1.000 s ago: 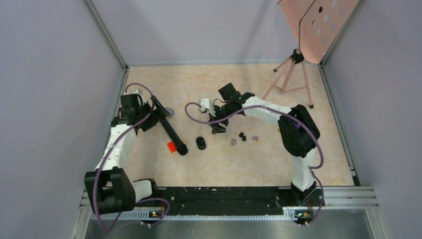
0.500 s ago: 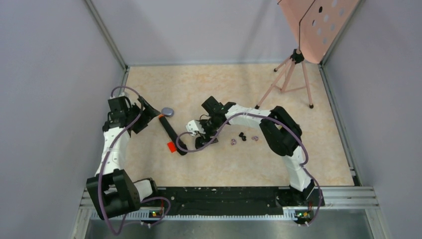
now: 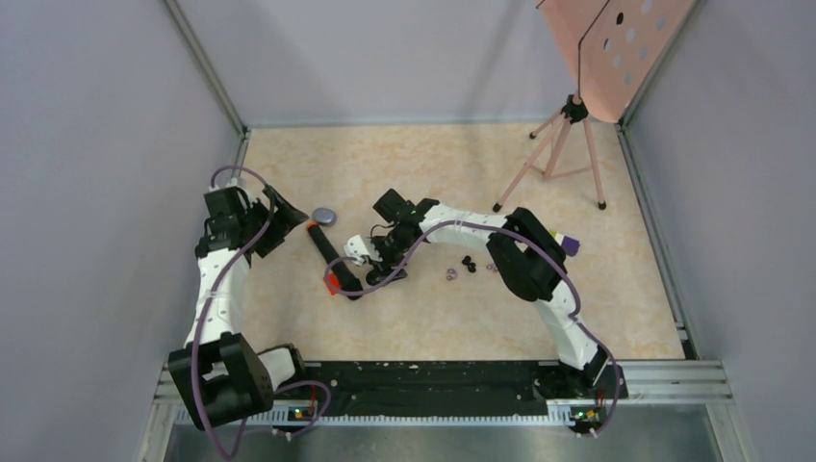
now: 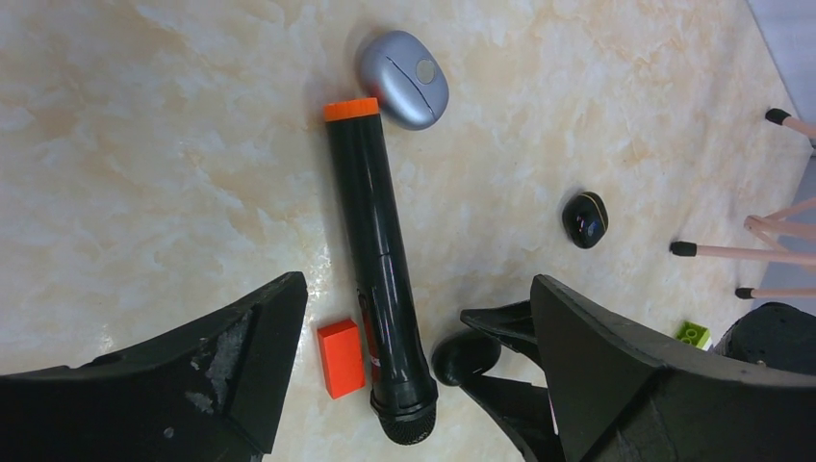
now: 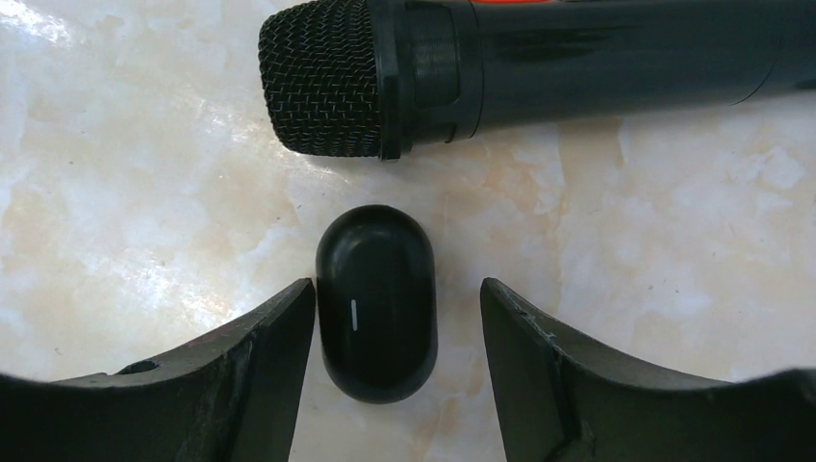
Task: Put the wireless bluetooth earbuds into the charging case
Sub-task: Pick up the charging case at the center of the board.
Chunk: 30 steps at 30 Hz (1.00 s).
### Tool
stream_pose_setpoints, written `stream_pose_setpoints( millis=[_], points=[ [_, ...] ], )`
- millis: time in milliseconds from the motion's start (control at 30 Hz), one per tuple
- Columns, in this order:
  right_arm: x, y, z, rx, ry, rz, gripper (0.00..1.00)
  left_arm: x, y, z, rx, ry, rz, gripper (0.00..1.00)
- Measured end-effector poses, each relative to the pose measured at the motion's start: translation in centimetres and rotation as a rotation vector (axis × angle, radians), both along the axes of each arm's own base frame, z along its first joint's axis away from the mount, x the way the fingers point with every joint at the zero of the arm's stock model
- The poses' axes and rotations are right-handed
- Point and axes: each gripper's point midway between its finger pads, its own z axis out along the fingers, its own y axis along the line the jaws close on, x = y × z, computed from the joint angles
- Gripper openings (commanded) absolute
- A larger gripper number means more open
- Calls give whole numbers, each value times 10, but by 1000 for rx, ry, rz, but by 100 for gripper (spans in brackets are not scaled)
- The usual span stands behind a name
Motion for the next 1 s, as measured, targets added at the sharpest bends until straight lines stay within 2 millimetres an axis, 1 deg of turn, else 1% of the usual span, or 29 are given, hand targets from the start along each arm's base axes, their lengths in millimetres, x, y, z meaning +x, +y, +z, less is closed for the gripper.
stream_pose_setpoints(
  millis=[100, 133, 167, 267, 333, 400, 500, 600, 667, 700, 733, 767, 800, 867, 900, 933, 967, 1000],
  points=[
    [-2, -3, -1, -17, 19, -10, 64, 0, -2, 1, -7, -5, -9, 90],
    [-3, -5, -2, -24, 29, -16, 62, 1, -3, 2, -10, -10, -13, 90],
    [-3, -6, -2, -31, 37, -23, 60, 1, -3, 3, -12, -14, -17, 90],
    [-4, -11, -4, -52, 66, -50, 44, 3, -5, 5, -20, -25, -28, 88],
    [-4, -13, -4, -60, 77, -61, 38, 5, -6, 5, -26, -33, -36, 86],
    [-3, -14, -4, -63, 83, -74, 33, 8, -7, 5, -34, -37, -45, 82],
    [-2, -15, -3, -71, 95, -102, 31, 13, -10, 3, -51, -46, -64, 80],
    [6, -23, 0, -95, 104, -161, 30, 19, -18, 2, -37, -64, -110, 81],
    [19, -34, 10, -103, 103, -224, 30, 24, -32, 5, -23, -96, -180, 81],
    [25, -39, 19, -96, 95, -252, 31, 27, -44, 7, -21, -114, -230, 81],
    [28, -43, 33, -83, 82, -274, 31, 29, -58, 11, -21, -141, -293, 81],
    [42, -54, 48, -64, 65, -322, 31, 31, -71, 16, -25, -165, -351, 82],
    [51, -62, 68, -36, 40, -359, 30, 33, -88, 23, -30, -204, -427, 82],
    [67, -78, 114, 42, -34, -425, 30, 35, -121, 42, -37, -290, -572, 84],
    [76, -87, 144, 99, -90, -459, 30, 34, -140, 55, -40, -346, -657, 84],
    [80, -95, 168, 142, -135, -483, 30, 33, -153, 65, -43, -389, -716, 85],
    [83, -103, 196, 201, -194, -505, 30, 32, -169, 79, -43, -449, -787, 85],
    [82, -108, 220, 252, -248, -518, 31, 31, -182, 92, -46, -501, -843, 85]
  ],
)
